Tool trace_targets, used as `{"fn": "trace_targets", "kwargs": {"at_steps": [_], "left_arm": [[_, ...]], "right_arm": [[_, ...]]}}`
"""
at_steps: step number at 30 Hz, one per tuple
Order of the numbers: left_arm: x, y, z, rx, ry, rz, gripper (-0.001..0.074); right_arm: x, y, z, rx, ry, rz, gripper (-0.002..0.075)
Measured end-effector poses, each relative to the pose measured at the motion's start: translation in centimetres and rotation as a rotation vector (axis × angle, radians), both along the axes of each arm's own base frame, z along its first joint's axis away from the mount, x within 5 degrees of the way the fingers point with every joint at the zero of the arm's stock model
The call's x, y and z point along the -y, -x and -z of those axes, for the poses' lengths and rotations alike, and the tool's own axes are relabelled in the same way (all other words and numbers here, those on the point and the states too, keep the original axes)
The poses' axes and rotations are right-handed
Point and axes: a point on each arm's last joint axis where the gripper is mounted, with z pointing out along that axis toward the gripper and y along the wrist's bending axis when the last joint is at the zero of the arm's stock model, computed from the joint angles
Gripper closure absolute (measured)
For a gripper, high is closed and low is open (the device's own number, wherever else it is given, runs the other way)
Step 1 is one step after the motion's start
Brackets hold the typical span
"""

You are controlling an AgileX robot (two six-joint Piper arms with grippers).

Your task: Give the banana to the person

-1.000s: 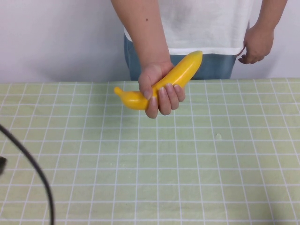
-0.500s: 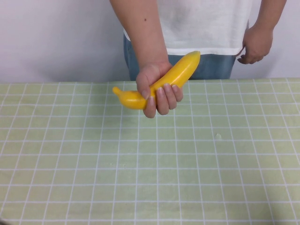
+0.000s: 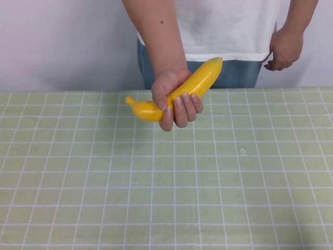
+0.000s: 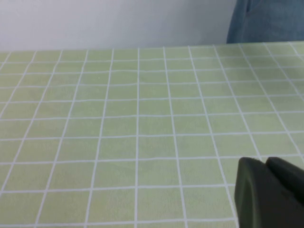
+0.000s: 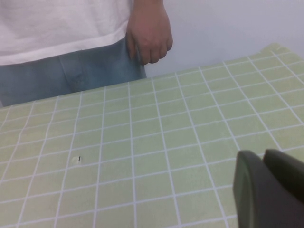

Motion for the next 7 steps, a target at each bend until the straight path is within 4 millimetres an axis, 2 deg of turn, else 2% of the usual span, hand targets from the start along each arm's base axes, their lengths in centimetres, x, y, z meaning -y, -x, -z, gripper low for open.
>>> {"fn": "trace_targets", "kwargs": {"at_steps": [7], "left_arm": [[-0.01, 0.03, 0.07, -0.008, 0.002, -0.002, 0.0731]], "right_arm": [[0.00, 0.00, 0.00, 0.000, 0.000, 0.000, 0.0733]]}}
